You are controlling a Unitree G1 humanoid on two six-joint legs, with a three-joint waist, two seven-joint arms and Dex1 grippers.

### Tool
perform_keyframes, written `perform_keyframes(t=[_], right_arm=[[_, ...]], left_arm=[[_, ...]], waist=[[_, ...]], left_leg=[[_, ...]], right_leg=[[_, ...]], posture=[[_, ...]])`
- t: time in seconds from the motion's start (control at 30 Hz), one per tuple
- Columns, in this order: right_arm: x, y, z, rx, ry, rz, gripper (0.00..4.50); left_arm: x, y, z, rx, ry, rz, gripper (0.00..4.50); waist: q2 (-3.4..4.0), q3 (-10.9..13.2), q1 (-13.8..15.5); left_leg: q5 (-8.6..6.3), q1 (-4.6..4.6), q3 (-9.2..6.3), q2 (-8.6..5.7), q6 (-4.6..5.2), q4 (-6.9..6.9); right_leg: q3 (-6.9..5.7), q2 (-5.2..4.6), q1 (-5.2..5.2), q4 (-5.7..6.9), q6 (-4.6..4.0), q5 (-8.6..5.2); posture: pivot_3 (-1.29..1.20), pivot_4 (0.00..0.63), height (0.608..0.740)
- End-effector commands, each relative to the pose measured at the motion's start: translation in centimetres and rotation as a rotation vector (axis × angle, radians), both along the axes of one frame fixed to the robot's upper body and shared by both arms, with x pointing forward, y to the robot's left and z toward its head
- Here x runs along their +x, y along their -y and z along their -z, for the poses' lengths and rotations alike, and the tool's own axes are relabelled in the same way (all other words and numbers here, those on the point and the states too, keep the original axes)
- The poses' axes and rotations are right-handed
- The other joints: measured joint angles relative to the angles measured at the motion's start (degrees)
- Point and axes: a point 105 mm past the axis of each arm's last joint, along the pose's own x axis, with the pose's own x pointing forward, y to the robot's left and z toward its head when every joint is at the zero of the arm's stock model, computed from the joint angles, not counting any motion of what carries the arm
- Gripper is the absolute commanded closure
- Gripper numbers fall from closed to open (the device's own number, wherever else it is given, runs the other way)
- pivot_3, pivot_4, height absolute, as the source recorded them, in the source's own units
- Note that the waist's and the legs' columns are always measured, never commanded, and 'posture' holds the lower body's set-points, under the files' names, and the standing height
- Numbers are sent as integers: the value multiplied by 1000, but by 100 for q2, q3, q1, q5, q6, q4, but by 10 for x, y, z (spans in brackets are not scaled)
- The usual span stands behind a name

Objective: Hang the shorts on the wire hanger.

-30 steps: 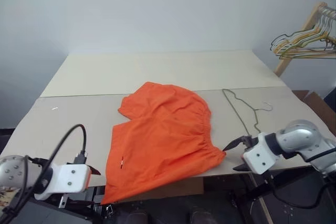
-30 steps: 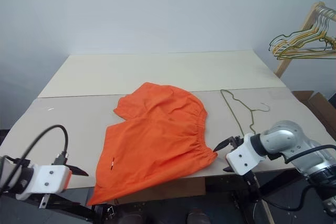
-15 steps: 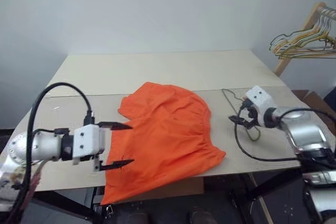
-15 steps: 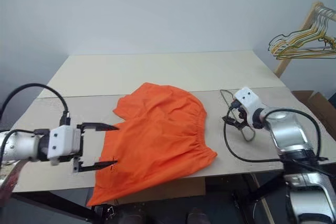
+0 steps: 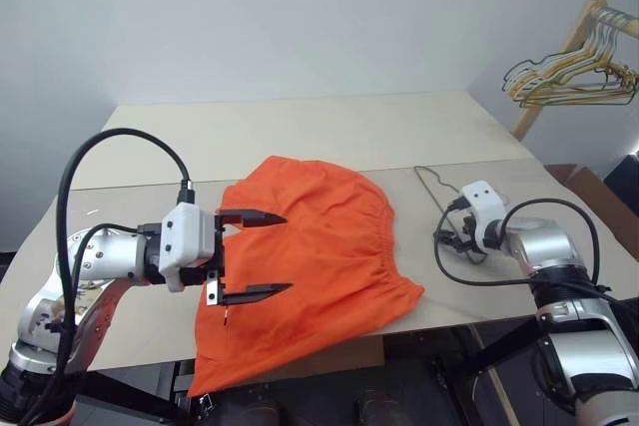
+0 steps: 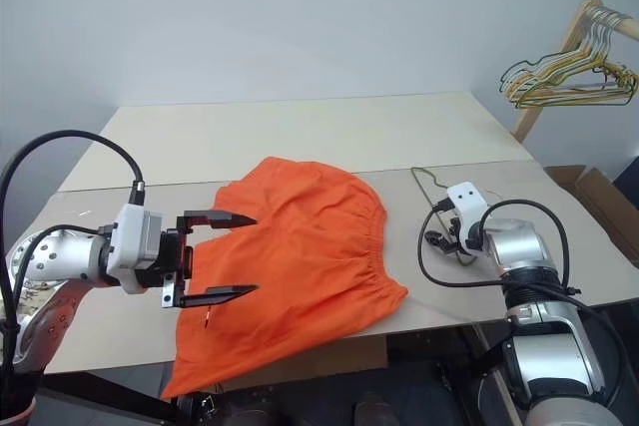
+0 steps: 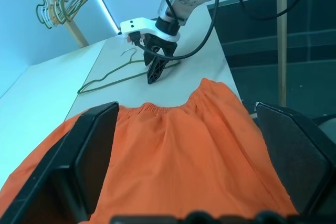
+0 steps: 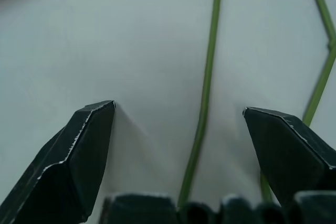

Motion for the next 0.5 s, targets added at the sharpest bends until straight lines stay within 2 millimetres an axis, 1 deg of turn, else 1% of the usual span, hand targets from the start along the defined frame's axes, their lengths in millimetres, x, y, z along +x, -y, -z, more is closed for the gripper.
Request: perform_keyframes(t=[0.03, 0.23, 0.27, 0.3, 0.4, 0.5], right_arm=[[6, -1, -11, 48, 19, -2, 15], [-2, -5, 2, 76, -73, -43, 15], [-3, -4, 4, 66, -78, -41, 390], [-3, -4, 5, 59, -86, -34, 607], [-4, 0, 9, 46, -105, -17, 1561], [-4, 4, 13, 25, -126, 8, 2649]], left_arm=[[-3, 1, -6, 9, 38, 10, 0], [-2, 3, -11, -27, 49, 8, 0], [-2, 3, -12, -28, 52, 11, 0], [-3, 3, -12, -27, 53, 12, 0], [-3, 4, -11, -25, 53, 14, 0], [-3, 4, -8, -23, 52, 13, 0]], waist=[[0, 0, -5], [-2, -2, -7], [-3, -3, -8], [-3, -4, -8], [-4, -4, -8], [-7, -7, -4]], left_leg=[[0, 0, 0, 0, 0, 0], [0, 4, -1, 0, 0, 1], [0, 4, -1, 0, 0, 1], [0, 5, -1, 1, 0, 0], [0, 5, -2, 1, 0, 1], [0, 5, -2, 1, 0, 0]], right_leg=[[0, 0, 0, 0, 0, 0], [0, 0, 5, 0, 1, 0], [0, 0, 5, 0, 1, 0], [0, 0, 5, 0, 1, 0], [0, 0, 6, 0, 1, 0], [-1, 0, 6, 0, 1, 0]], posture=[[-17, 0, 740], [-17, 0, 740], [-17, 0, 740], [-17, 0, 740], [-18, 0, 740], [-18, 0, 740]])
